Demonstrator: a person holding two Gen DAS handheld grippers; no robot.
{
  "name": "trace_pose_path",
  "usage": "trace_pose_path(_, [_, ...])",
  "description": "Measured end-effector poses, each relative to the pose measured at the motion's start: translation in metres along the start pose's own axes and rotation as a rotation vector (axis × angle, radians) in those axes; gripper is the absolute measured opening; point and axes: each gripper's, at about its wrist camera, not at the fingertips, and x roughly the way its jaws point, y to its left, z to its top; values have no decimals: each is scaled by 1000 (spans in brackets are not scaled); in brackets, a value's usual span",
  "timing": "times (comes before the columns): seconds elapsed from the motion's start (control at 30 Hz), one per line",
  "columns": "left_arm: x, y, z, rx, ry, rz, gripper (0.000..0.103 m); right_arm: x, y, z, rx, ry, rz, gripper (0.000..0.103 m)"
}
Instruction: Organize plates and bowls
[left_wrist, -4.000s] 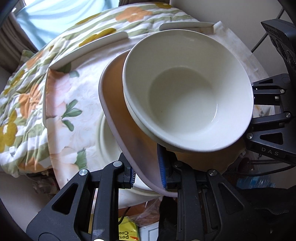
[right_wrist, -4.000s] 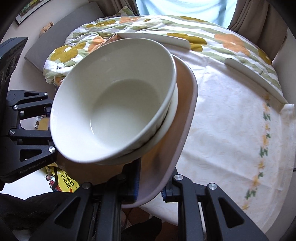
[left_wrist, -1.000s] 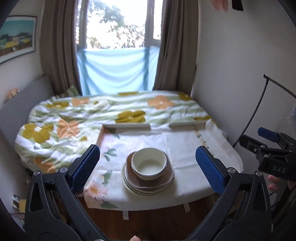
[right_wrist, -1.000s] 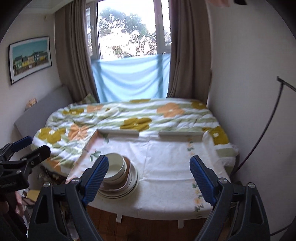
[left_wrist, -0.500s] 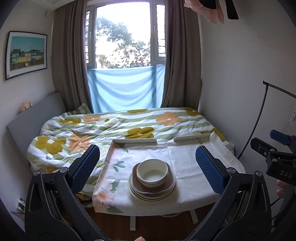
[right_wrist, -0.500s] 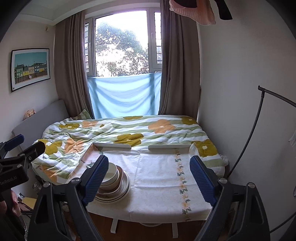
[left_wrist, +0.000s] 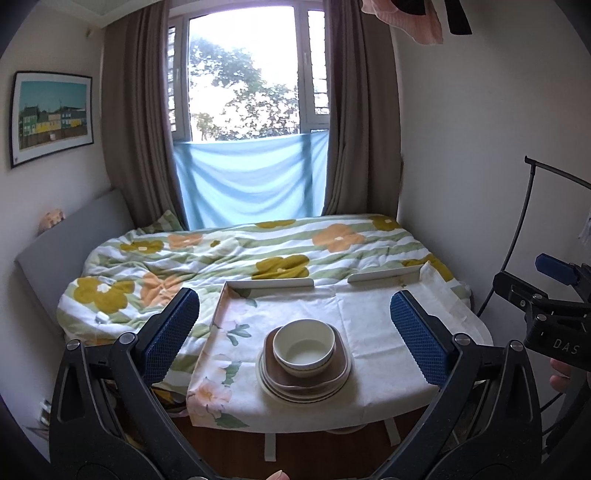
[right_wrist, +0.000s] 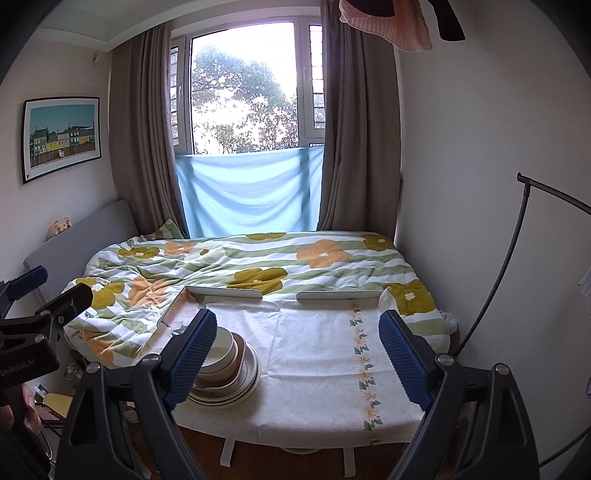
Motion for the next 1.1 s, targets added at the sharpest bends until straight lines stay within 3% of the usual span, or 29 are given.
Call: trace_pose_path(1.1, [9,-3,1,0,6,13,103,7,7,-2,1,16,11,87])
